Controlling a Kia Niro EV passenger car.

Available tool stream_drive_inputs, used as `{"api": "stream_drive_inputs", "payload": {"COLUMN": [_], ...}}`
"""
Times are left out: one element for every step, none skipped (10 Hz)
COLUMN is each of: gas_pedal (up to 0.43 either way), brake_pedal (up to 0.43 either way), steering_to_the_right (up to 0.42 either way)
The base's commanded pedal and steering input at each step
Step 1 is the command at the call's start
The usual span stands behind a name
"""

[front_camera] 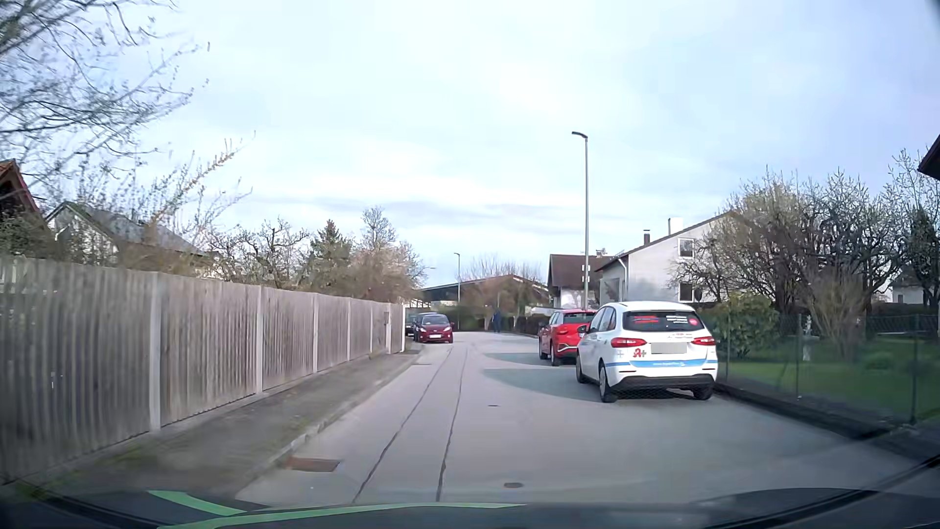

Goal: Follow the waypoints while adhering to traffic rules and regulations

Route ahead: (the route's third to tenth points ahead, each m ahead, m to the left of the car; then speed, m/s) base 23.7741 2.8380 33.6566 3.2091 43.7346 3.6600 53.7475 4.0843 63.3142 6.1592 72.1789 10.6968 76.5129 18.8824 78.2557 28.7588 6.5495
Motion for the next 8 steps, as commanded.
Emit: {"api": "stream_drive_inputs", "payload": {"gas_pedal": [0.0,0.0,0.0,0.0,0.0,0.0,0.0,0.0], "brake_pedal": [0.0,0.0,0.006,0.018,0.043,0.049,0.067,0.085], "steering_to_the_right": [-0.002,-0.002,-0.001,-0.001,0.0,0.0,0.0,0.002]}}
